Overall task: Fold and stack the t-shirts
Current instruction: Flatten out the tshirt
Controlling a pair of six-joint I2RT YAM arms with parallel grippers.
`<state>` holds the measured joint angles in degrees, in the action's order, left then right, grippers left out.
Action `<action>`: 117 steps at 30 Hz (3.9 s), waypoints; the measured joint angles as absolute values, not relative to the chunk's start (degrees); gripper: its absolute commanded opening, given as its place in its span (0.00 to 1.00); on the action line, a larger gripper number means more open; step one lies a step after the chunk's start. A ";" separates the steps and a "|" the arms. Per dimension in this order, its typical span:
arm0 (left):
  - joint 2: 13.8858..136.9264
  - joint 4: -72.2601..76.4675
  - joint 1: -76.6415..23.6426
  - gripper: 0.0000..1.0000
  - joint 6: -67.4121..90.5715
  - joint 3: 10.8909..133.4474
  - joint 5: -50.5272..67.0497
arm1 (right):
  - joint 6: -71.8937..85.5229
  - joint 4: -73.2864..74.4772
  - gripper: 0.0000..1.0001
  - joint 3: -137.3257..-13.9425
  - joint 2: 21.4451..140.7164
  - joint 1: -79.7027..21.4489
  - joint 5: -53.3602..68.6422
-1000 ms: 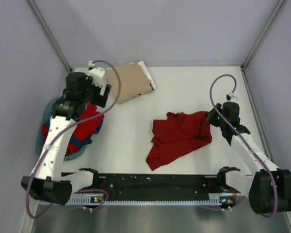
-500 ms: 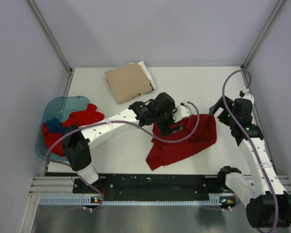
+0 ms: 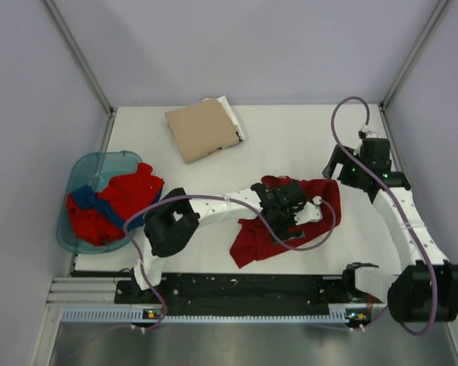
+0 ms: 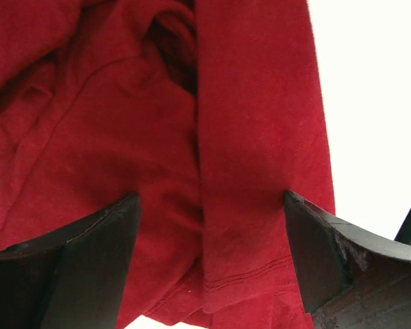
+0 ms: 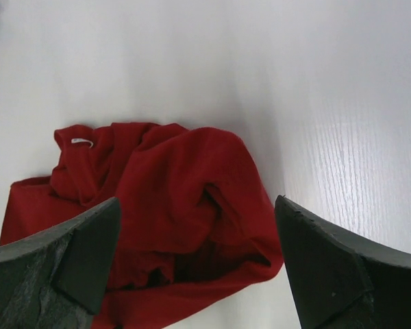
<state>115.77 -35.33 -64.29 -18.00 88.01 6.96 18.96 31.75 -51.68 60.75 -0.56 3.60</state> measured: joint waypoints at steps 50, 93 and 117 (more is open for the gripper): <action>100.07 -50.04 -49.63 0.54 -40.23 65.73 10.98 | 35.75 12.97 0.67 -35.27 74.43 2.33 6.98; 86.59 -39.92 -53.32 0.52 -37.43 49.43 13.15 | 15.59 28.21 0.00 -56.05 77.19 -35.51 -25.58; 87.96 -31.99 -39.62 0.00 -36.25 62.08 -10.55 | 18.02 31.97 0.00 -77.93 62.78 -12.23 -1.76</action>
<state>87.96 -31.99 -39.62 -36.25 62.08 -10.55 18.02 31.97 -77.93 62.78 -12.23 -1.76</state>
